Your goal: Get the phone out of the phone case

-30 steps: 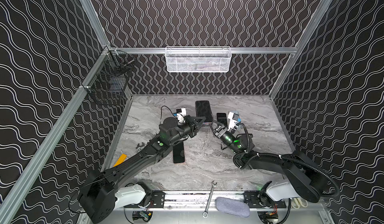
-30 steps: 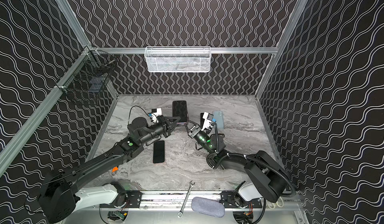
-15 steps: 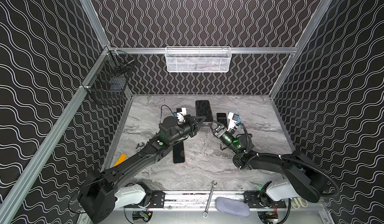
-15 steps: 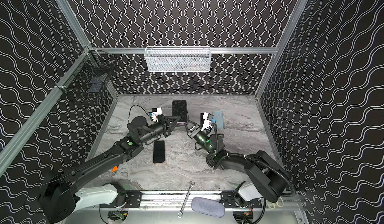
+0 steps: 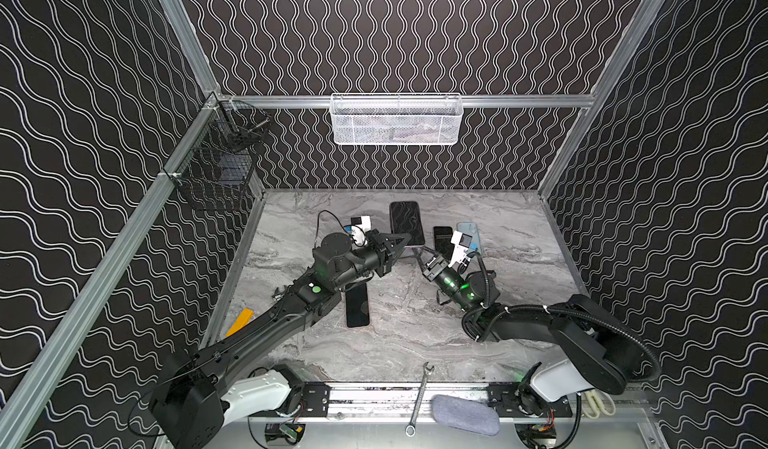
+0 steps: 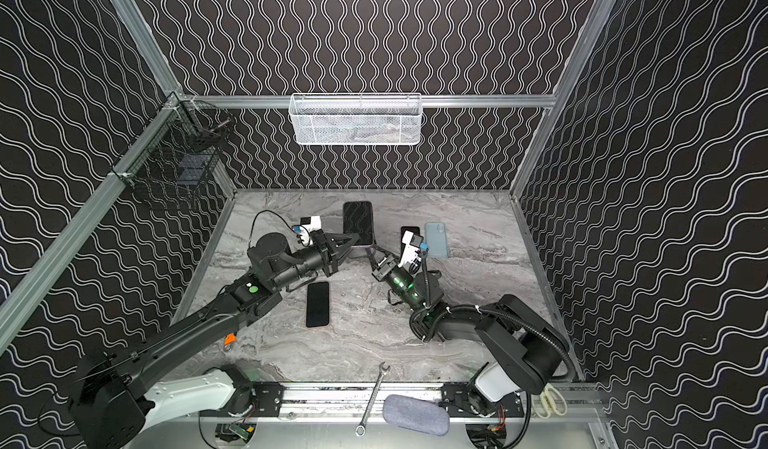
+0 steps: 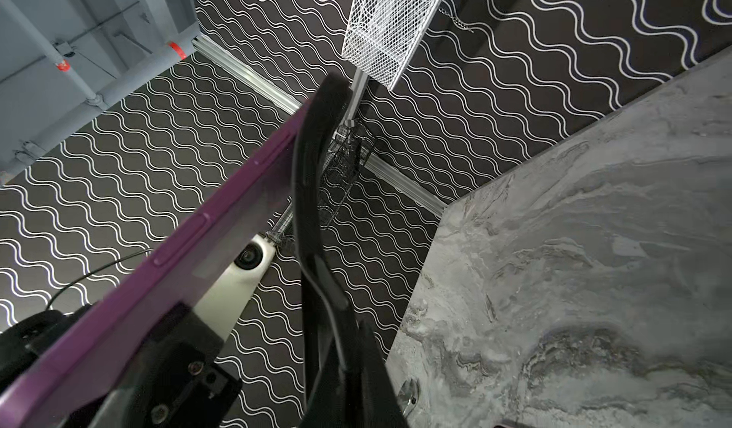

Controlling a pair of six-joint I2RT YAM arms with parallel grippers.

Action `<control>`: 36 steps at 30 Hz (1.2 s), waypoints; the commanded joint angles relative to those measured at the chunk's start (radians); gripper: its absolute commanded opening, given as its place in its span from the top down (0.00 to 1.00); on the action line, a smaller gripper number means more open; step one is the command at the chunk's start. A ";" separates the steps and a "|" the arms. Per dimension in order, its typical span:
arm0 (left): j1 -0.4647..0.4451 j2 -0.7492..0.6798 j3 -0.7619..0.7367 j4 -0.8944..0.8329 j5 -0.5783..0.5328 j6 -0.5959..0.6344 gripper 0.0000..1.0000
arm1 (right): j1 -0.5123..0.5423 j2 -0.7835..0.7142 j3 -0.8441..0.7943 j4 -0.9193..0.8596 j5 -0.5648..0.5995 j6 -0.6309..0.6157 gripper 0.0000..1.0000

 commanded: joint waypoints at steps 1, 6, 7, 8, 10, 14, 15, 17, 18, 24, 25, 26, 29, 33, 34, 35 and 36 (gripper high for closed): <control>0.002 -0.012 0.003 0.135 0.016 0.007 1.00 | -0.005 0.020 -0.015 -0.025 0.039 -0.011 0.99; 0.002 -0.026 0.009 0.136 0.012 0.027 1.00 | -0.016 0.021 -0.019 -0.045 0.046 -0.022 0.99; 0.002 -0.024 0.004 0.135 0.011 0.024 1.00 | -0.018 0.022 -0.022 -0.040 0.046 -0.020 0.99; 0.002 -0.022 -0.001 0.136 0.014 0.017 1.00 | -0.023 0.021 -0.025 -0.040 0.045 -0.020 0.99; 0.003 -0.017 -0.005 0.138 0.023 0.013 1.00 | -0.028 0.019 -0.028 -0.049 0.049 -0.027 0.99; 0.003 -0.019 -0.007 0.140 0.028 0.011 1.00 | -0.038 0.022 -0.039 -0.034 0.050 -0.020 0.99; 0.002 -0.021 -0.007 0.142 0.028 0.010 1.00 | -0.039 0.019 -0.039 -0.041 0.052 -0.022 0.99; 0.002 -0.026 -0.006 0.142 0.028 0.018 1.00 | -0.041 0.016 -0.039 -0.051 0.056 -0.032 0.99; 0.002 -0.027 -0.007 0.143 0.028 0.018 1.00 | -0.044 0.019 -0.040 -0.048 0.058 -0.030 0.99; 0.002 -0.041 -0.028 0.146 0.017 0.009 1.00 | -0.053 0.027 -0.044 -0.041 0.059 -0.028 0.99; 0.002 -0.046 -0.031 0.147 0.011 0.007 1.00 | -0.053 0.032 -0.047 -0.029 0.065 -0.023 0.99; 0.002 -0.049 -0.033 0.149 0.007 0.006 1.00 | -0.053 0.040 -0.048 -0.016 0.065 -0.018 0.99; 0.002 -0.057 -0.039 0.151 -0.005 0.010 1.00 | -0.053 0.059 -0.048 0.012 0.071 -0.007 0.99; 0.002 -0.055 -0.058 0.150 -0.016 0.022 1.00 | -0.051 0.084 -0.043 0.063 0.071 0.015 0.99; 0.003 -0.054 -0.065 0.151 -0.015 0.017 1.00 | -0.051 0.081 -0.045 0.058 0.068 0.014 0.99; 0.002 -0.053 -0.074 0.152 -0.018 0.019 1.00 | -0.051 0.073 -0.047 0.044 0.074 0.007 0.99; 0.004 -0.055 -0.080 0.151 -0.026 0.029 1.00 | -0.051 0.068 -0.051 0.039 0.080 0.003 0.99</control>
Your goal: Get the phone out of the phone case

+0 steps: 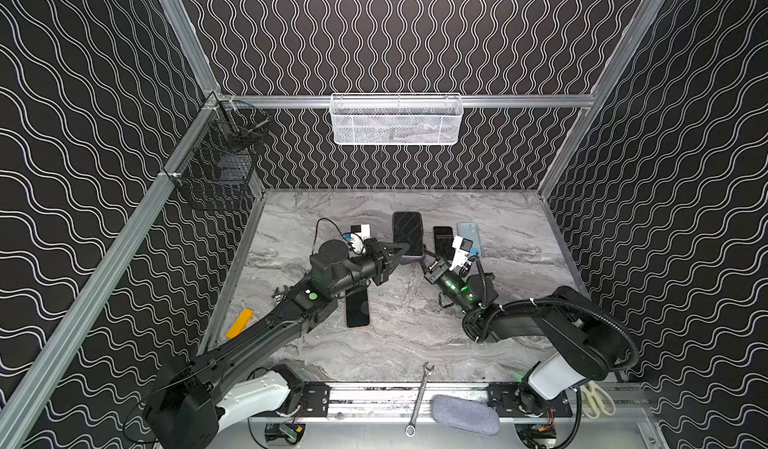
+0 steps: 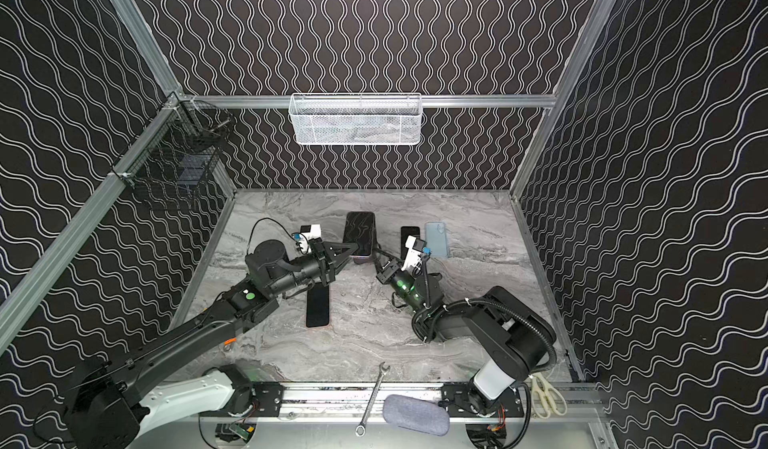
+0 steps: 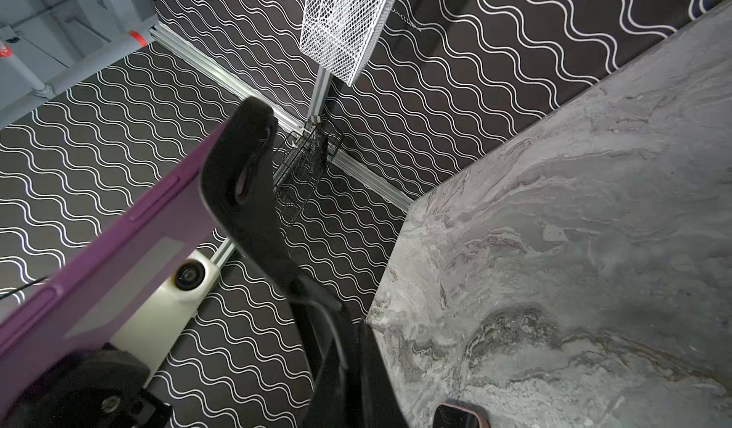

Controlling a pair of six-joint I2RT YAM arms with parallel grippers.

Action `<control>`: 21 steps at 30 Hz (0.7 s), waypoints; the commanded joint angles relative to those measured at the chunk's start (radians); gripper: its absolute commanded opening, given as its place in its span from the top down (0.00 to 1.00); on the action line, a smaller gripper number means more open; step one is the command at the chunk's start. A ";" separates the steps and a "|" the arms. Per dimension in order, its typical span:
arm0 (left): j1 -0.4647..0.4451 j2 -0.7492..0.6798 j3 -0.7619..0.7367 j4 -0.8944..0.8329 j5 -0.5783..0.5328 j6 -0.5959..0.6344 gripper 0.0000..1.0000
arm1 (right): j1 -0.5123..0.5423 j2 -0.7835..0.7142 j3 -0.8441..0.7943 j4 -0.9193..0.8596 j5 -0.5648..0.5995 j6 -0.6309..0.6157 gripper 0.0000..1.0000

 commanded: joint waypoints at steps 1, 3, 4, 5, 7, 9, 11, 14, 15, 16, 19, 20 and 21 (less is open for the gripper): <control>0.005 -0.004 -0.014 0.144 -0.064 0.062 1.00 | -0.006 -0.010 -0.015 -0.015 0.093 0.016 0.99; 0.006 0.008 -0.027 0.145 -0.086 0.103 1.00 | -0.006 -0.016 -0.028 0.009 0.096 0.035 0.99; 0.007 0.018 -0.034 0.146 -0.094 0.122 1.00 | -0.003 -0.019 -0.031 0.022 0.091 0.043 0.99; 0.008 0.028 -0.039 0.147 -0.098 0.140 1.00 | 0.001 -0.025 -0.032 0.022 0.090 0.045 0.99; 0.008 0.045 -0.035 0.149 -0.098 0.185 1.00 | 0.009 -0.040 -0.030 0.005 0.090 0.038 0.99; 0.008 0.052 -0.023 0.149 -0.094 0.220 1.00 | 0.015 -0.060 -0.030 -0.013 0.090 0.038 0.99; 0.008 0.048 -0.014 0.148 -0.090 0.249 1.00 | 0.017 -0.078 -0.036 -0.019 0.091 0.038 0.99; 0.008 0.050 -0.016 0.148 -0.087 0.259 1.00 | 0.019 -0.095 -0.036 -0.020 0.098 0.037 0.99; 0.007 0.057 -0.019 0.148 -0.080 0.251 1.00 | 0.020 -0.096 -0.034 -0.017 0.097 0.040 0.99; 0.005 0.064 -0.023 0.148 -0.074 0.244 1.00 | 0.020 -0.099 -0.031 -0.013 0.096 0.045 0.99; -0.005 0.079 -0.043 0.149 -0.072 0.227 1.00 | 0.023 -0.112 -0.017 -0.024 0.088 0.041 0.99; -0.006 0.082 -0.048 0.148 -0.070 0.231 1.00 | 0.024 -0.118 -0.011 -0.035 0.089 0.038 0.99; -0.006 0.083 -0.053 0.149 -0.069 0.229 1.00 | 0.024 -0.120 -0.007 -0.041 0.090 0.038 0.99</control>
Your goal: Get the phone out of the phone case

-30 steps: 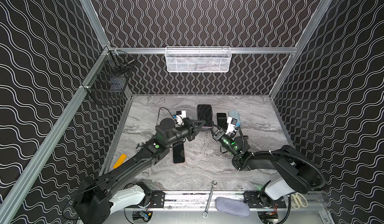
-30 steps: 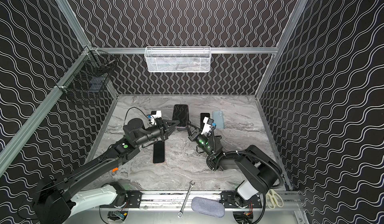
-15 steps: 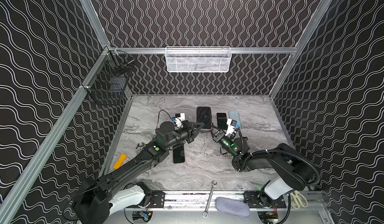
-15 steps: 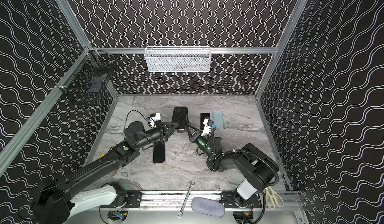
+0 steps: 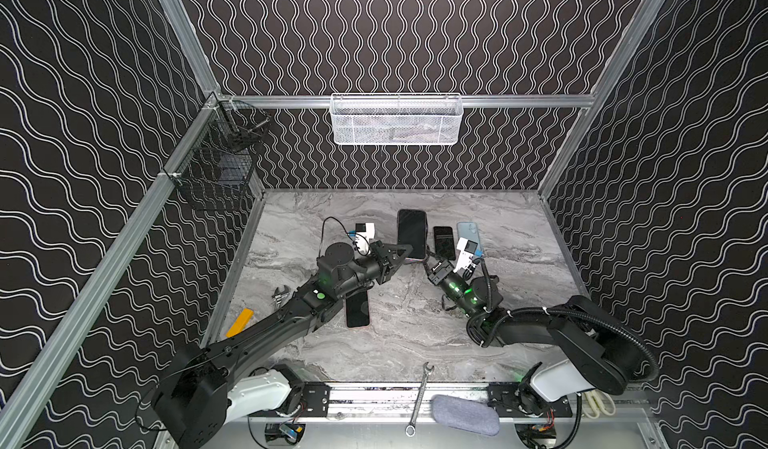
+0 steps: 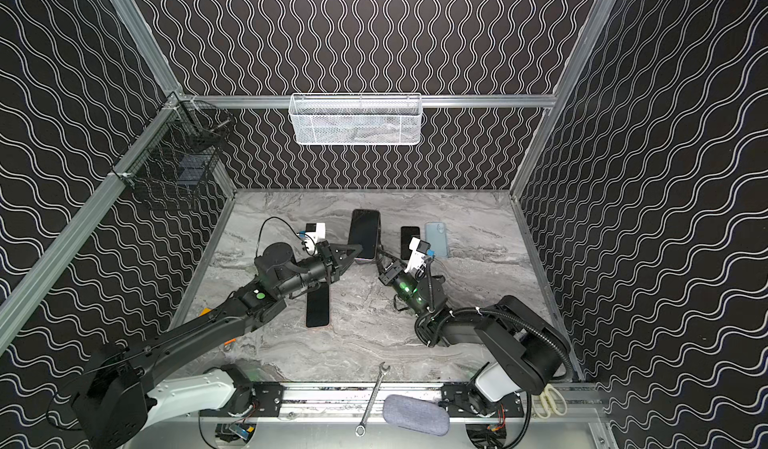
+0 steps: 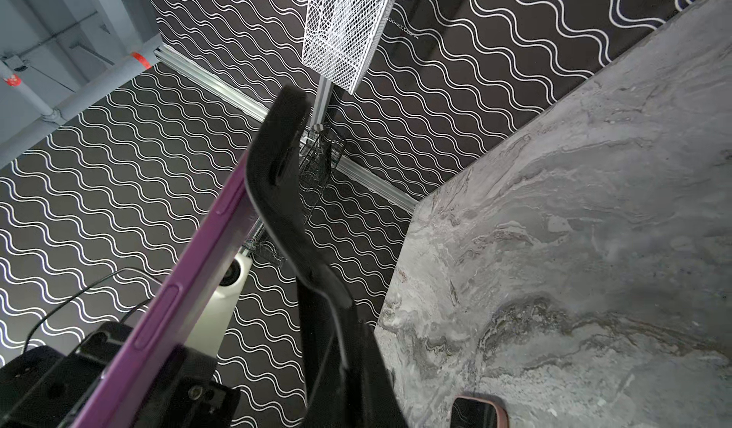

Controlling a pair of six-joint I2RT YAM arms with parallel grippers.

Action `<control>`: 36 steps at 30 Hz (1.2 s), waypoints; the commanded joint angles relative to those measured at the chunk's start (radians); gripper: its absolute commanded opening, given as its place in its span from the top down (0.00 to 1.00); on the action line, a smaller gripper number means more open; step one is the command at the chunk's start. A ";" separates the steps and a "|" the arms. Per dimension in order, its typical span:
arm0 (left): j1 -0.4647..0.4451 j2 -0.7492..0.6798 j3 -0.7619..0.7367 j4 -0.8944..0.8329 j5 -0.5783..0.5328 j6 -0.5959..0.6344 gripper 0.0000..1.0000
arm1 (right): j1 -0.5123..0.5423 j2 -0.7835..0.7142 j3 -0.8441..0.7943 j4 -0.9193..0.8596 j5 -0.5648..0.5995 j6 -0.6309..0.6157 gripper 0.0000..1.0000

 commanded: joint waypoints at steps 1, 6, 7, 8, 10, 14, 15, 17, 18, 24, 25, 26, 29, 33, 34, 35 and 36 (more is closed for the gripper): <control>0.000 0.006 -0.015 0.028 -0.064 0.045 1.00 | -0.001 -0.019 0.017 0.033 0.047 -0.004 0.99; -0.012 -0.024 -0.040 0.025 -0.097 0.061 1.00 | 0.001 -0.031 0.038 0.009 0.050 -0.005 0.99; -0.012 -0.026 -0.047 0.025 -0.097 0.053 1.00 | 0.001 -0.030 0.043 0.005 0.052 0.004 0.99; -0.014 -0.026 -0.052 0.026 -0.099 0.050 1.00 | 0.001 -0.029 0.046 0.003 0.054 0.013 0.99; -0.022 -0.024 -0.061 0.025 -0.102 0.045 1.00 | 0.002 -0.025 0.054 0.009 0.050 0.018 0.99; -0.026 -0.014 -0.070 0.025 -0.104 0.044 1.00 | 0.011 -0.031 0.069 0.001 0.056 0.013 0.99; -0.028 -0.011 -0.070 0.025 -0.102 0.045 1.00 | 0.013 -0.032 0.073 -0.001 0.053 0.013 0.99; -0.028 -0.007 -0.072 0.025 -0.101 0.046 1.00 | 0.016 -0.038 0.081 -0.016 0.049 0.008 0.99; -0.027 -0.007 -0.073 0.027 -0.103 0.044 1.00 | 0.017 -0.041 0.082 -0.023 0.053 0.000 0.99; -0.027 -0.024 -0.048 0.026 -0.105 0.037 1.00 | 0.019 -0.020 0.070 -0.041 0.067 -0.002 0.99; -0.027 -0.027 -0.041 0.026 -0.104 0.036 1.00 | 0.019 -0.011 0.068 -0.038 0.069 0.000 0.99; -0.026 -0.029 -0.032 0.027 -0.100 0.032 1.00 | 0.019 -0.003 0.064 -0.032 0.071 0.004 0.99; -0.026 -0.035 -0.004 0.027 -0.086 0.016 1.00 | 0.019 0.020 0.059 -0.041 0.077 0.001 1.00; -0.024 -0.051 0.022 0.027 -0.081 0.013 1.00 | 0.018 0.060 0.028 -0.005 0.096 0.007 1.00; -0.022 -0.054 0.024 0.026 -0.080 0.007 1.00 | 0.019 0.067 0.023 0.003 0.097 0.011 1.00; -0.020 -0.055 0.026 0.025 -0.078 0.004 1.00 | 0.019 0.075 0.017 0.008 0.097 0.017 1.00; -0.016 -0.058 0.030 0.025 -0.075 0.005 1.00 | 0.019 0.078 0.012 0.013 0.098 0.016 1.00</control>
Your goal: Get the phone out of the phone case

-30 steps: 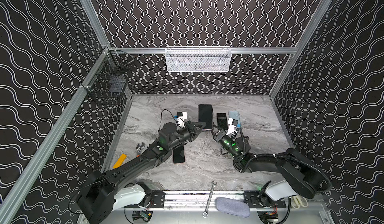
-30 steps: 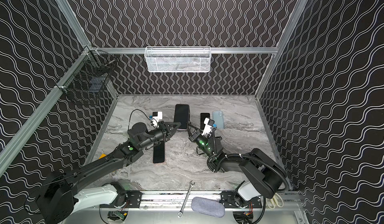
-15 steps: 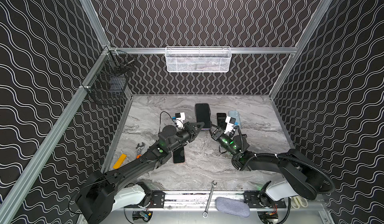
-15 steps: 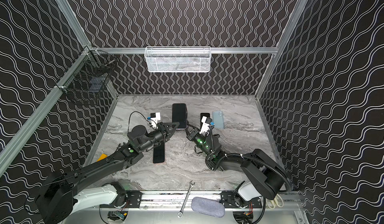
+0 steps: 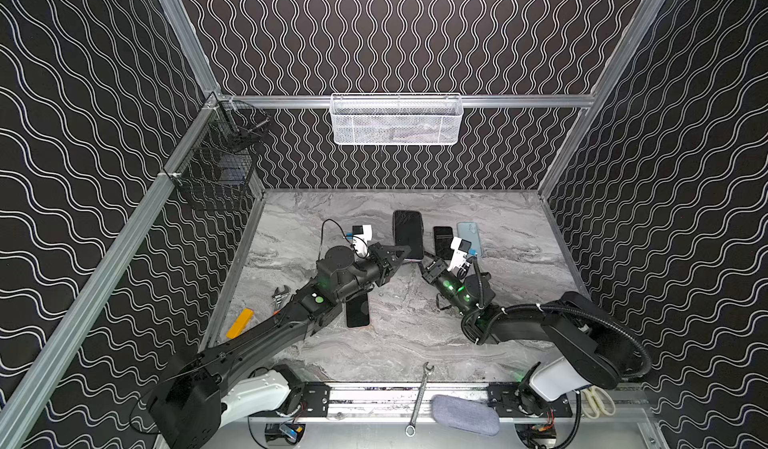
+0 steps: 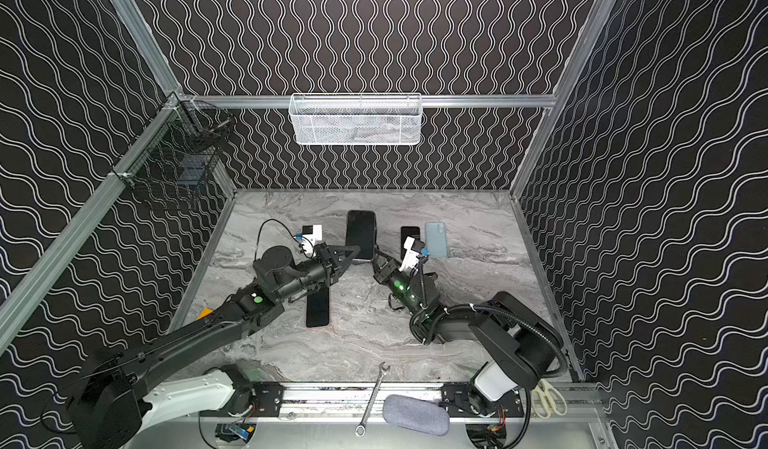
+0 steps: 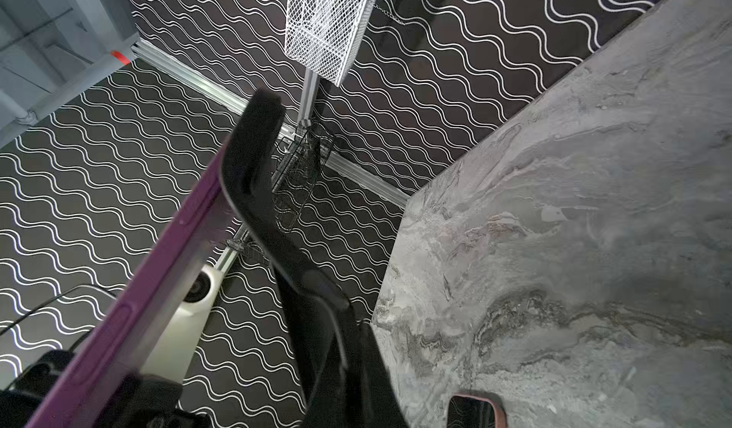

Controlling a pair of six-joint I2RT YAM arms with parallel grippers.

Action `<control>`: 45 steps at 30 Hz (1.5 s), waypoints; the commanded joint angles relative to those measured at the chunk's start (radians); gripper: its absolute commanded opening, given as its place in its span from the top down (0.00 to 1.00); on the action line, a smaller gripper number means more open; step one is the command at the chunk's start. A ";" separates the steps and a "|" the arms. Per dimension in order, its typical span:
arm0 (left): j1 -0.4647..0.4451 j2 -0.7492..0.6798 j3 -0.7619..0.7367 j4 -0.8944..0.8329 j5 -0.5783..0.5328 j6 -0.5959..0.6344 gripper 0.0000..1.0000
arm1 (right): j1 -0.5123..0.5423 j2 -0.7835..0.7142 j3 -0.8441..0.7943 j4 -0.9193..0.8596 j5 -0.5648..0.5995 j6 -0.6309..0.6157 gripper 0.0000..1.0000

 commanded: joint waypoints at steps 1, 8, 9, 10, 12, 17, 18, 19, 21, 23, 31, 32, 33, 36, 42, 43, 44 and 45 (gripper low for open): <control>0.014 -0.017 0.024 0.093 -0.011 0.015 1.00 | -0.003 0.015 -0.019 0.017 0.062 0.001 1.00; 0.075 -0.033 0.034 0.095 0.021 -0.019 1.00 | -0.002 -0.012 -0.037 -0.020 0.085 -0.029 1.00; 0.080 -0.035 0.036 0.095 0.028 -0.031 1.00 | -0.002 -0.010 -0.043 -0.015 0.089 -0.029 1.00; 0.084 -0.037 0.039 0.095 0.031 -0.042 1.00 | -0.002 -0.007 -0.047 -0.010 0.090 -0.028 1.00; 0.083 -0.047 0.048 0.095 0.037 -0.065 1.00 | -0.002 -0.005 -0.051 -0.017 0.095 -0.029 1.00; 0.084 -0.091 0.047 0.093 0.025 -0.101 1.00 | 0.000 0.023 -0.063 0.017 0.105 -0.023 1.00; 0.084 -0.100 0.043 0.094 0.018 -0.105 1.00 | 0.000 0.025 -0.062 0.012 0.105 -0.021 1.00; 0.082 -0.106 0.036 0.094 0.010 -0.111 1.00 | 0.001 0.027 -0.059 0.008 0.105 -0.025 1.00; 0.085 -0.110 0.028 0.095 0.002 -0.114 1.00 | 0.003 0.031 -0.054 0.008 0.110 -0.030 1.00; 0.084 -0.105 0.026 0.095 0.006 -0.122 1.00 | 0.004 0.037 -0.054 0.015 0.106 -0.026 1.00; 0.108 -0.079 0.036 0.095 0.035 -0.073 1.00 | 0.004 0.013 -0.057 -0.012 0.096 -0.035 1.00; 0.116 -0.073 0.034 0.096 0.043 -0.074 1.00 | 0.004 0.007 -0.058 -0.019 0.096 -0.041 1.00; 0.125 -0.067 0.034 0.096 0.052 -0.072 1.00 | 0.005 0.000 -0.060 -0.026 0.097 -0.045 1.00; 0.162 -0.049 0.037 0.096 0.087 -0.057 1.00 | 0.004 -0.021 -0.076 -0.034 0.105 -0.049 0.98; 0.260 -0.014 0.071 0.096 0.181 0.002 1.00 | 0.002 -0.118 -0.108 -0.128 0.116 -0.081 0.96; 0.275 -0.009 0.073 0.096 0.195 0.008 1.00 | 0.000 -0.141 -0.118 -0.144 0.120 -0.084 0.96; 0.290 -0.006 0.074 0.096 0.205 0.014 1.00 | -0.005 -0.166 -0.128 -0.171 0.119 -0.083 0.96; 0.299 -0.005 0.073 0.097 0.213 0.019 1.00 | -0.011 -0.190 -0.135 -0.197 0.114 -0.084 0.96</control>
